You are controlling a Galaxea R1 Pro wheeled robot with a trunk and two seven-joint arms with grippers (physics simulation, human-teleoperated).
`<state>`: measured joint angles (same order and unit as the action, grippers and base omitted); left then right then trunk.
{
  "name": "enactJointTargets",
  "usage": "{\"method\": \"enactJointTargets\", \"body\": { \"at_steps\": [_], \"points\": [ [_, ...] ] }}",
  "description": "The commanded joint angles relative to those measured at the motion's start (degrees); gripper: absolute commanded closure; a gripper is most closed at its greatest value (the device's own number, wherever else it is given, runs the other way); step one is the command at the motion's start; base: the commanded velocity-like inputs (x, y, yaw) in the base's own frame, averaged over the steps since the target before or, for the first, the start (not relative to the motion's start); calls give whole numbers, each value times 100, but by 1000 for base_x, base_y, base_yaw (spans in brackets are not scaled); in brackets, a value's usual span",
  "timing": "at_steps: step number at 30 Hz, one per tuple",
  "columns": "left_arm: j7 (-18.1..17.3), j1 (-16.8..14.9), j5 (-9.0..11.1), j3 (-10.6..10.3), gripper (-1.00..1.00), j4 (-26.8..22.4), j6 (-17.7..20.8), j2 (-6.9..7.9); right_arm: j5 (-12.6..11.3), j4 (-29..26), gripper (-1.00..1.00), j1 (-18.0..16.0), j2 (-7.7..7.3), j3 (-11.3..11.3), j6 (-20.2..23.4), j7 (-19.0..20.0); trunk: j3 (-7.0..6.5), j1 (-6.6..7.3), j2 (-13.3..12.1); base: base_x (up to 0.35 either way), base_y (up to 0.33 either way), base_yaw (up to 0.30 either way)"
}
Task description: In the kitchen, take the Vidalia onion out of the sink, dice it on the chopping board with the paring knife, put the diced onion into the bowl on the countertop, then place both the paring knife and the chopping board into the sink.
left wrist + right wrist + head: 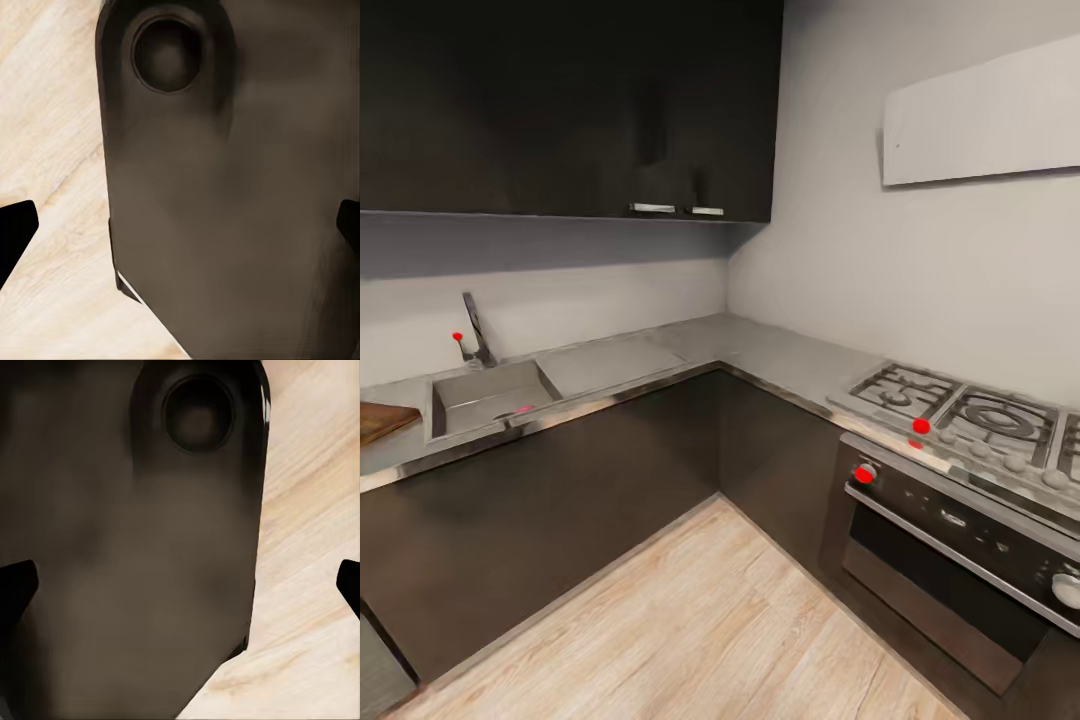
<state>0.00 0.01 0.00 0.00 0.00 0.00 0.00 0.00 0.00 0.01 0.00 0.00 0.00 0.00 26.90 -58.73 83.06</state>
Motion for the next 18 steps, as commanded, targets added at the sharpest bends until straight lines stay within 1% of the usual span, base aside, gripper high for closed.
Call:
{"method": "enactJointTargets", "body": {
  "at_steps": [1,5,7,9,12,18],
  "points": [
    [-9,-1,9,6,-100,9,-9,-17,-5,-33,-100,-9,33,17,-33,0,3,0,2,0,0,0],
    [-9,5,9,8,-100,9,-9,8,-12,-163,-100,-9,147,12,-158,-5,3,0,2,0,0,0],
    [-9,7,9,8,-100,9,-9,19,-10,-150,-100,-9,156,13,-100,-7,3,0,2,0,0,0],
    [-7,11,9,9,-100,9,-9,24,1,-137,-100,-9,183,16,-148,-11,3,0,2,0,0,0],
    [-7,9,9,9,-100,9,-9,26,7,-133,-100,-9,191,17,-226,-14,3,0,2,0,0,0],
    [-9,8,9,9,-100,9,-9,27,9,-132,-100,-9,193,18,-244,-15,3,0,2,0,0,0]
  ]
}}
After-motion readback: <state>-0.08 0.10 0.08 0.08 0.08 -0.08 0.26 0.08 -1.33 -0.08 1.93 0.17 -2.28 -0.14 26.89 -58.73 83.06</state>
